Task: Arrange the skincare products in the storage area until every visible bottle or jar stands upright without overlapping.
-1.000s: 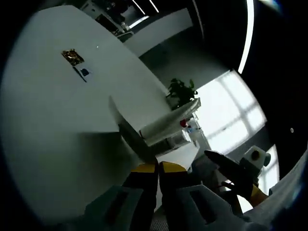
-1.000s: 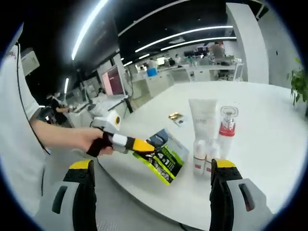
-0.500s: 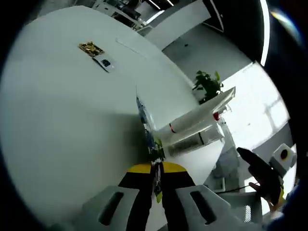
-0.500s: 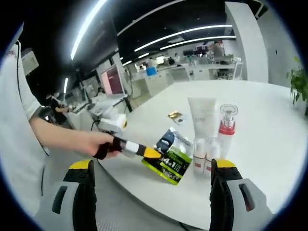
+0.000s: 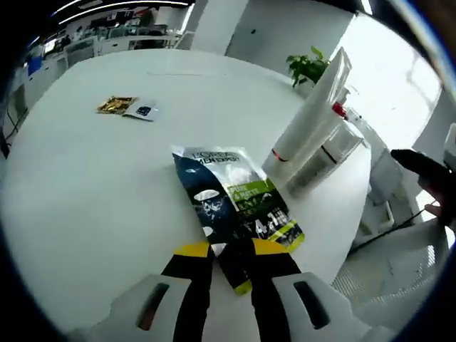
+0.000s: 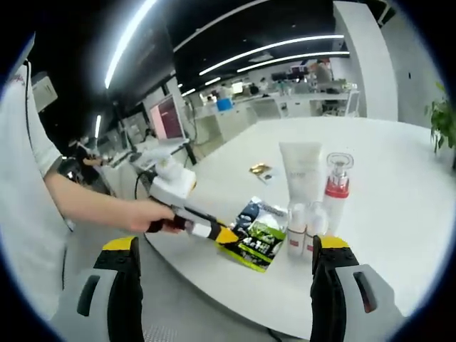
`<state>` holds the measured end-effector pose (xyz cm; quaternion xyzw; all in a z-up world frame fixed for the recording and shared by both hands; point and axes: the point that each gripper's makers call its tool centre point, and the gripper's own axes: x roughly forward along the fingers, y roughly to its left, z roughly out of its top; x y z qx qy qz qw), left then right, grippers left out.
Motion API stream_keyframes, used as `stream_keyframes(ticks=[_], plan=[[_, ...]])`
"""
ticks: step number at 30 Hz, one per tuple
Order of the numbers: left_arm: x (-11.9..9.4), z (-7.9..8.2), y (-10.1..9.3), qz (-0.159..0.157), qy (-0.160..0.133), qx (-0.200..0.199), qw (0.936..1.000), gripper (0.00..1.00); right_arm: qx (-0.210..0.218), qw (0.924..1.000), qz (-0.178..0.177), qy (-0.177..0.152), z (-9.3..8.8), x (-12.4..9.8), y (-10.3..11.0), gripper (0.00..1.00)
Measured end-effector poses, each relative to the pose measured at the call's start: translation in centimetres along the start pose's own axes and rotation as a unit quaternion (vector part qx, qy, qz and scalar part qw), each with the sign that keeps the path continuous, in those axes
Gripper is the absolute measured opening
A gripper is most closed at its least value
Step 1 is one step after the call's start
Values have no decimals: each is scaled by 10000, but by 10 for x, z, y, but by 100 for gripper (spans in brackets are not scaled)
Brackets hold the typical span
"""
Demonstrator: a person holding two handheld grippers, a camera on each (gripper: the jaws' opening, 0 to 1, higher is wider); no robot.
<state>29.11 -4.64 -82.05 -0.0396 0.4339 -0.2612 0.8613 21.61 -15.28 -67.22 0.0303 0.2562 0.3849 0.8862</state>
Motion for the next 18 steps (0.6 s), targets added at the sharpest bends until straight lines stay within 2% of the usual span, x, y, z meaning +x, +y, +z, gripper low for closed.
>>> stream_keyframes(ticks=[3, 6, 13, 18], plan=[[1, -3, -1, 107, 68, 185, 9997, 14, 6, 10000, -1, 2, 0, 0, -1, 100], [1, -3, 9, 190, 116, 355, 9991, 15, 9, 10000, -3, 7, 0, 0, -1, 100], [2, -2, 13, 246, 177, 540, 9981, 15, 14, 10000, -9, 8, 0, 0, 0, 100], [2, -2, 12, 225, 179, 527, 9982, 17, 23, 10000, -5, 8, 0, 0, 0, 100]])
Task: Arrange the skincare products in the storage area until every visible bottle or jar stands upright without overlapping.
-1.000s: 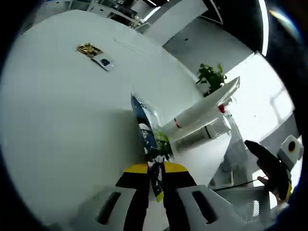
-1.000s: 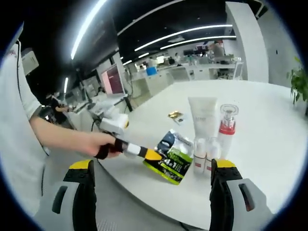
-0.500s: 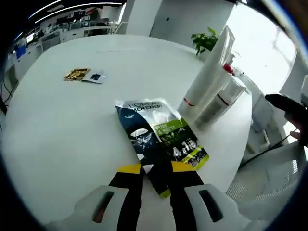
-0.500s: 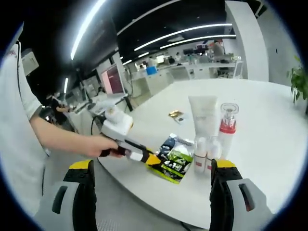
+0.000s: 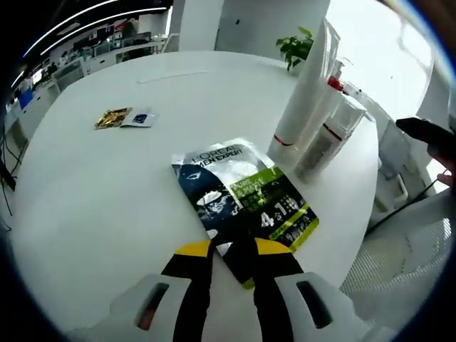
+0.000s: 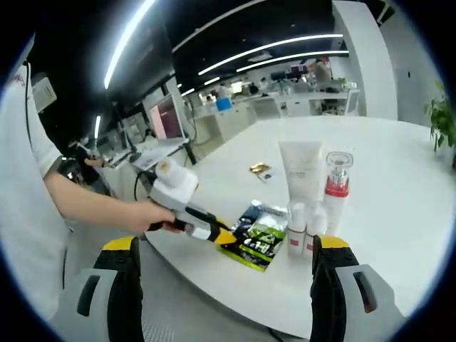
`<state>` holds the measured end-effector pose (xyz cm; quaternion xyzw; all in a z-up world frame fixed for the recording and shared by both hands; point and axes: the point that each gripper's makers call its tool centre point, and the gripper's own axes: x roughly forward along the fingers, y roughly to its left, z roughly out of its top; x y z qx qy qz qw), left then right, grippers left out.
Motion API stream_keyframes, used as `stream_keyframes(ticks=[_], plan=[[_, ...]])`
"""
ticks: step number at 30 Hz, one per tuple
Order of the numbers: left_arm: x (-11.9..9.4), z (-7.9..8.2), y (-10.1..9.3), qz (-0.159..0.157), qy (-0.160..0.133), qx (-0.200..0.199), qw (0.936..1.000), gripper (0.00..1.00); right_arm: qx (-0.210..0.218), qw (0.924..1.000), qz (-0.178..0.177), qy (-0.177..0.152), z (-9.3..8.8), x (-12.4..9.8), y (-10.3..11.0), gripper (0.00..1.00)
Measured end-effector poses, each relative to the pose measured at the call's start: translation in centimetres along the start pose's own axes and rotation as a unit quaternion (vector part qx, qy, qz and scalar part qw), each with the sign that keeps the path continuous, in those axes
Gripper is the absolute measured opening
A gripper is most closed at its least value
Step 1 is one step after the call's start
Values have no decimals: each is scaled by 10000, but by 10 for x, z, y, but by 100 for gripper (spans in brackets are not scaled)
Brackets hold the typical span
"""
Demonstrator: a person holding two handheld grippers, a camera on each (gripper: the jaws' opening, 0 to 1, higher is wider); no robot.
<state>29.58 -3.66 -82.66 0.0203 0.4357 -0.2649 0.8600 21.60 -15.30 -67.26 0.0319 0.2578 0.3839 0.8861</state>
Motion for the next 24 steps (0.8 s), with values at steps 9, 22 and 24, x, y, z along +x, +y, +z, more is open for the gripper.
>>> stream_keyframes(ticks=[9, 22, 24], plan=[[-6, 5, 3, 42, -89, 104, 9999, 20, -37, 10000, 25, 10, 0, 0, 1, 100], [-28, -1, 8, 225, -160, 321, 9991, 28, -128, 9999, 52, 44, -4, 2, 0, 100], [-31, -1, 9, 258, -173, 358, 9989, 30, -149, 9999, 43, 11, -2, 2, 0, 100]])
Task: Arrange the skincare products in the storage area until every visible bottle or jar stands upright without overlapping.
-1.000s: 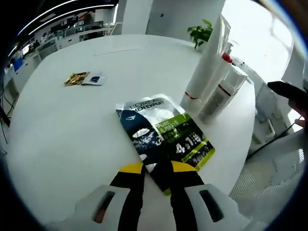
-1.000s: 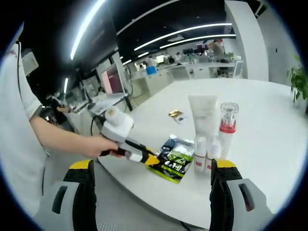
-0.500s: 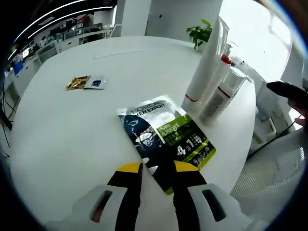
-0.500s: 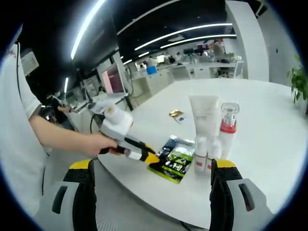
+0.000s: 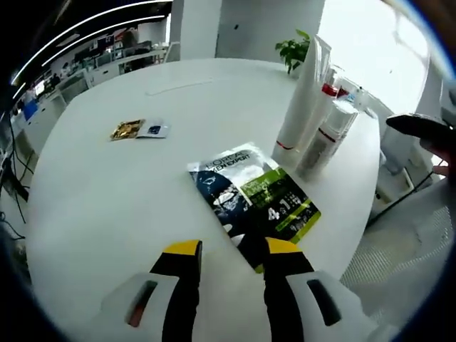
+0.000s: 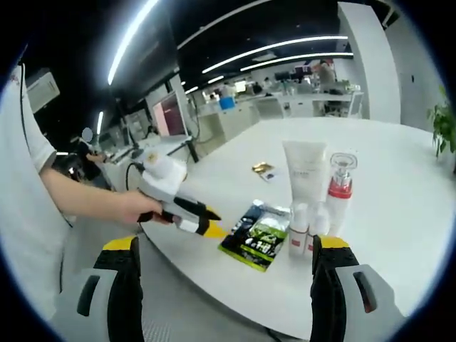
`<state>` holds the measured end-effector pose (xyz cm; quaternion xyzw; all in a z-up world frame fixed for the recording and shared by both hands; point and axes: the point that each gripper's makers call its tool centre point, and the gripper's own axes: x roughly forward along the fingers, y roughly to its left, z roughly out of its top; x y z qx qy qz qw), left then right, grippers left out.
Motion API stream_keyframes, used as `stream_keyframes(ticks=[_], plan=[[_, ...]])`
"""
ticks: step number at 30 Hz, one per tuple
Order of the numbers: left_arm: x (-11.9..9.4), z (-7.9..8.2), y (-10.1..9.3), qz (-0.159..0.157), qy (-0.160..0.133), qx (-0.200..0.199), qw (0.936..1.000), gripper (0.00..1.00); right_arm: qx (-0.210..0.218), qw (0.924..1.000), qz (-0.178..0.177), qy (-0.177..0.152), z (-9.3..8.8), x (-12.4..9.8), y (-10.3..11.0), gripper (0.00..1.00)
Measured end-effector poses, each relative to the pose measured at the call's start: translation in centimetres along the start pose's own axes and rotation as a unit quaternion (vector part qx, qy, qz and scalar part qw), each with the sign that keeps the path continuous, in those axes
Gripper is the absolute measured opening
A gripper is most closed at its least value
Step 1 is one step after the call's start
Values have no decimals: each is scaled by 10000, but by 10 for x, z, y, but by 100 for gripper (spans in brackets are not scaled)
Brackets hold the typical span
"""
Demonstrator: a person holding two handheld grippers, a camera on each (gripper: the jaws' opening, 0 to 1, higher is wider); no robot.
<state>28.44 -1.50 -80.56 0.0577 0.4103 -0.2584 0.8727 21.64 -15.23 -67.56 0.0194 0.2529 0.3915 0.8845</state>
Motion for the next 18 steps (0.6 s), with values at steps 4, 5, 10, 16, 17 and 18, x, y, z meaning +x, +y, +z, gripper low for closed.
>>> stream_keyframes(ticks=[4, 5, 10, 16, 17, 18], plan=[[-11, 0, 2, 3, -54, 15, 10000, 34, -76, 9999, -19, -81, 3, -1, 1, 99], [-12, 0, 3, 8, -74, 11, 10000, 35, -98, 9999, -19, -74, 2, 0, 1, 99], [-27, 1, 7, 55, -186, -1, 9998, 40, -191, 9998, 24, -50, 1, 1, 3, 99], [-46, 2, 16, 241, -324, 76, 9992, 45, -251, 9996, 87, -5, 0, 2, 7, 99], [-49, 3, 16, 261, -353, 98, 9990, 47, -235, 9997, 101, -5, 0, 2, 7, 99], [-52, 3, 16, 271, -382, 96, 9989, 48, -233, 9997, 107, -4, 0, 2, 7, 99]])
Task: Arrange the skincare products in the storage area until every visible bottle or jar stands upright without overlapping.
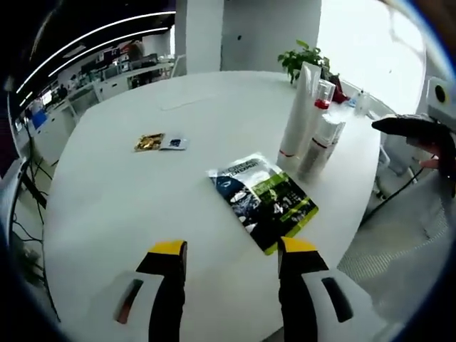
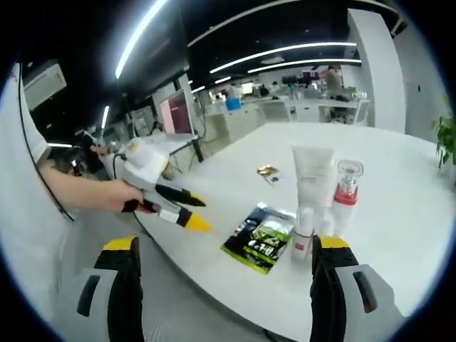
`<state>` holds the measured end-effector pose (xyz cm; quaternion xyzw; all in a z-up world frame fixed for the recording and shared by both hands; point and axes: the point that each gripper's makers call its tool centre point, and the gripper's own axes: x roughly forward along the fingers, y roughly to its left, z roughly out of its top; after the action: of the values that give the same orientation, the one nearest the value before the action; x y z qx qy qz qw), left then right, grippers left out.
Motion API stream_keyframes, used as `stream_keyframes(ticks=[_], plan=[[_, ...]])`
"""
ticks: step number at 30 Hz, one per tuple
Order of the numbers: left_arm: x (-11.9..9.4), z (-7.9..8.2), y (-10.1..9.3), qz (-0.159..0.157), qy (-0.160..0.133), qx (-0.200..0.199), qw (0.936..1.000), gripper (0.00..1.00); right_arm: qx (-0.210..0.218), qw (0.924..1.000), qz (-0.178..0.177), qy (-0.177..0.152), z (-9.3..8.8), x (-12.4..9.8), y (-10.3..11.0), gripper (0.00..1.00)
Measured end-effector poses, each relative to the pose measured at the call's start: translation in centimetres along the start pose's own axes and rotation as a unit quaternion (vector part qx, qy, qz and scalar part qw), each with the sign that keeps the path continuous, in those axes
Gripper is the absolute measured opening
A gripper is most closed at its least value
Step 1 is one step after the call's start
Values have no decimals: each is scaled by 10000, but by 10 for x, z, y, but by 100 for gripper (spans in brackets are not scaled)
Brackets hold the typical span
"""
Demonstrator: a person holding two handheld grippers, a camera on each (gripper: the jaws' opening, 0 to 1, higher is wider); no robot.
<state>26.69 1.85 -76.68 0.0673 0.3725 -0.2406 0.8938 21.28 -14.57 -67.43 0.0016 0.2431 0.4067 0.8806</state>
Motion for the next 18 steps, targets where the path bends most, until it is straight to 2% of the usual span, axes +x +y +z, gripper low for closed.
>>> stream_keyframes(ticks=[8, 11, 18], plan=[[-23, 0, 4, 6, -191, -103, 9998, 60, 61, 10000, 21, 50, -2, 0, 1, 99], [-34, -1, 3, 31, -246, 133, 9996, 62, 45, 9999, 36, 115, -3, 0, 2, 99], [-57, -14, 1, -86, -289, 65, 9995, 72, 108, 9995, 137, 254, -8, 0, 6, 98]])
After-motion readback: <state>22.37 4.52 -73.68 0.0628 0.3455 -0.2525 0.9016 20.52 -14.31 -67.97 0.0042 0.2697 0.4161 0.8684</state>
